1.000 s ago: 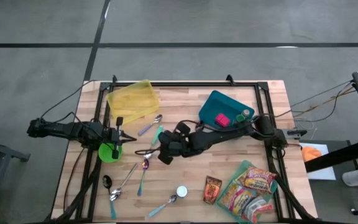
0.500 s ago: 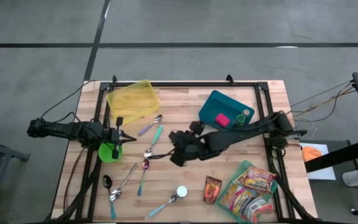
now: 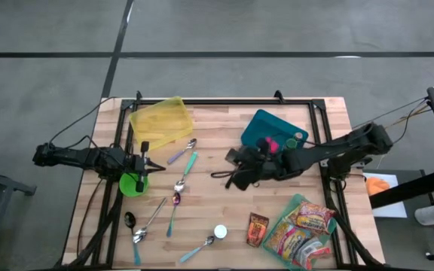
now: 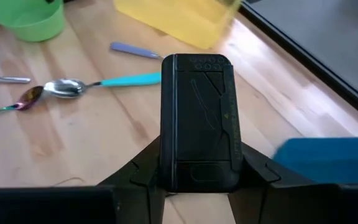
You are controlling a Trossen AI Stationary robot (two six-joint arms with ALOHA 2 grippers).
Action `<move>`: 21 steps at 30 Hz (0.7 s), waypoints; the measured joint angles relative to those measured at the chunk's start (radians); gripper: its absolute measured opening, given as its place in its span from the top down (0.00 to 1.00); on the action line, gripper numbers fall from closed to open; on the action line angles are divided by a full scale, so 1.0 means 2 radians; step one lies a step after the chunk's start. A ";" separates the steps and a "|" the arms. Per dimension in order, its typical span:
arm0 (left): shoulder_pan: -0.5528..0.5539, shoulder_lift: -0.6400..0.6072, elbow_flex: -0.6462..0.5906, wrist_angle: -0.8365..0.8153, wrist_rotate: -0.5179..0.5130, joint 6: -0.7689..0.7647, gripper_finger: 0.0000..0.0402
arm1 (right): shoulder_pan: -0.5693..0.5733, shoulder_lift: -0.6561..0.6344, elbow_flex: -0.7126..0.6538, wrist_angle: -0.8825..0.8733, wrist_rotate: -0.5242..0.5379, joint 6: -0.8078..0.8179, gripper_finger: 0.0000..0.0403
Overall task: Pick & Place Food Item
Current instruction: Put the green seasoning can into the blue bin
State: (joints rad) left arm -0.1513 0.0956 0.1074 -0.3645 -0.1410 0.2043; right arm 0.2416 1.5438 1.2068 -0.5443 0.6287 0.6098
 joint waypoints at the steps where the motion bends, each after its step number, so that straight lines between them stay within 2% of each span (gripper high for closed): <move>1: 0.000 0.000 0.000 0.000 0.000 0.000 1.00 | -0.003 -0.012 -0.011 0.001 0.000 0.000 0.70; 12: 0.000 0.000 0.000 0.000 0.000 0.000 1.00 | -0.057 -0.131 -0.096 0.002 0.000 -0.009 0.70; 21: 0.000 0.000 0.000 0.000 0.000 0.000 1.00 | -0.136 -0.163 -0.129 -0.001 -0.001 -0.022 0.70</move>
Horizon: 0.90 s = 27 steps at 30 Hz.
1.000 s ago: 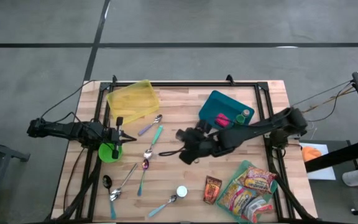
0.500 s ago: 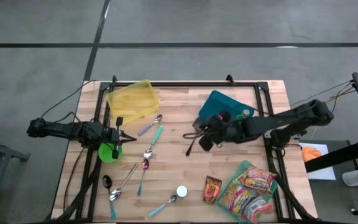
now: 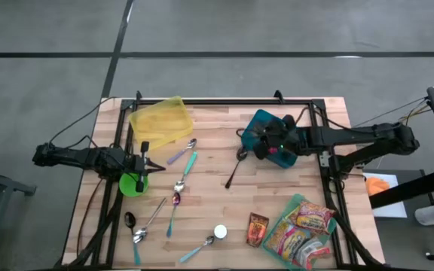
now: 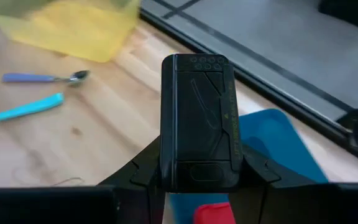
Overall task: Pick & Place Food Item
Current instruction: Put the green seasoning can into the blue bin
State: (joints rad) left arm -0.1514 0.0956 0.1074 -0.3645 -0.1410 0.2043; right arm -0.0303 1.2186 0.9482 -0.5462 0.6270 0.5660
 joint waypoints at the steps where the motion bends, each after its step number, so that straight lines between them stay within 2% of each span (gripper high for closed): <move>1: 0.000 0.000 0.000 0.000 0.000 0.000 1.00 | -0.010 0.000 -0.002 -0.001 -0.002 -0.003 0.70; 8: 0.000 0.000 0.000 0.000 0.000 0.000 1.00 | -0.084 0.000 -0.006 -0.023 -0.050 -0.024 0.70; 11: 0.000 0.000 0.000 0.000 0.000 0.000 1.00 | -0.109 0.001 -0.012 -0.033 -0.052 -0.024 0.70; 18: 0.000 0.000 0.000 0.000 0.000 0.000 1.00 | -0.156 0.001 -0.032 -0.051 -0.074 -0.023 0.70; 27: 0.000 0.000 0.000 0.000 0.000 0.000 1.00 | -0.210 0.001 -0.084 -0.031 -0.111 -0.021 0.70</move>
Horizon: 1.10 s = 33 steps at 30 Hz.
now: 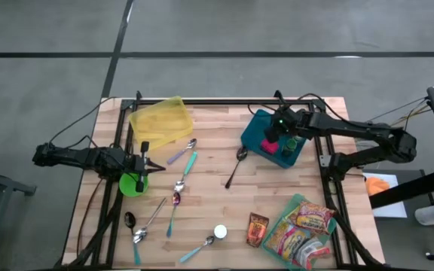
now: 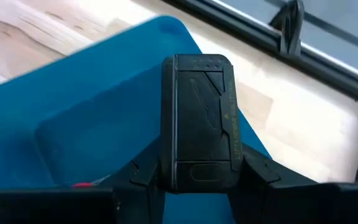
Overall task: Pick & Place Food Item
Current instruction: Put the green seasoning can into the blue bin
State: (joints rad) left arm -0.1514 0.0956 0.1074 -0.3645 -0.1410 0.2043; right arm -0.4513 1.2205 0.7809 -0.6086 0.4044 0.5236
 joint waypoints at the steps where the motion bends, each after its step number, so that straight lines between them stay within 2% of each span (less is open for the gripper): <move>1: 0.000 0.000 0.000 0.000 0.000 0.000 1.00 | -0.005 0.000 -0.003 0.001 -0.003 0.000 0.70; 6: 0.000 0.000 0.000 0.000 0.000 0.000 1.00 | -0.025 0.000 -0.017 0.007 -0.034 -0.004 0.70; 14: 0.000 0.000 0.000 0.000 0.000 0.000 1.00 | -0.031 0.000 -0.052 0.036 -0.038 -0.004 0.70; 21: 0.000 0.000 0.000 0.000 0.000 0.000 1.00 | -0.050 0.000 -0.080 0.065 -0.061 -0.004 0.70; 29: 0.000 0.000 0.000 0.000 0.000 0.000 1.00 | -0.062 -0.001 -0.091 0.070 -0.062 -0.004 0.70; 33: 0.000 0.000 0.000 0.000 0.000 0.000 1.00 | -0.062 -0.001 -0.092 0.076 -0.062 -0.004 0.62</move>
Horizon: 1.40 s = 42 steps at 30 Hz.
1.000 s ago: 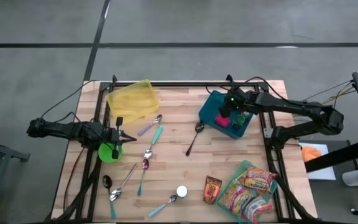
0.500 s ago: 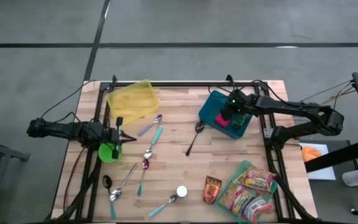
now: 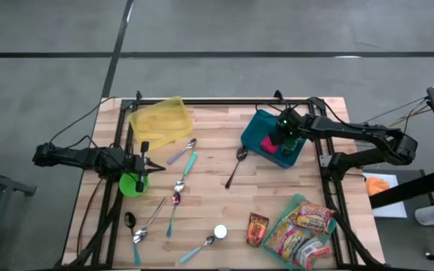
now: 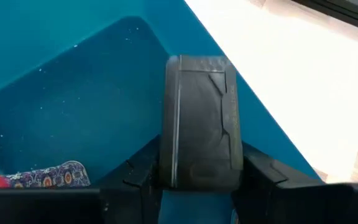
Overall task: Pick & Place Food Item
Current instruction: Put the green seasoning can into the blue bin, then put the white seasoning bottle into the blue bin
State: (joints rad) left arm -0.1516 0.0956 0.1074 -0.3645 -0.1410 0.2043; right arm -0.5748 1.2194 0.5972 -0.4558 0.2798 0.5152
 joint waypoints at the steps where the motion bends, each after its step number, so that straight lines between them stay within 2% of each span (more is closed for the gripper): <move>1: 0.000 0.000 0.000 0.000 0.000 0.000 1.00 | 0.000 0.000 0.000 0.000 0.000 0.000 0.59; 19: 0.000 0.000 0.000 0.000 0.000 0.000 1.00 | 0.000 0.001 0.001 0.008 0.005 -0.002 0.36; 24: 0.000 0.000 0.000 0.000 0.000 0.000 1.00 | 0.000 -0.020 0.001 0.013 0.001 -0.012 0.35; 32: 0.000 0.000 0.000 0.000 0.000 0.000 1.00 | 0.005 -0.090 0.020 0.014 -0.036 -0.048 0.35; 42: 0.000 0.000 0.000 0.000 0.000 0.000 1.00 | 0.064 -0.118 0.061 0.024 -0.048 -0.101 0.35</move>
State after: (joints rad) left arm -0.1515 0.0956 0.1074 -0.3645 -0.1410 0.2043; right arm -0.4462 0.9833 0.7190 -0.4080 0.1832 0.3128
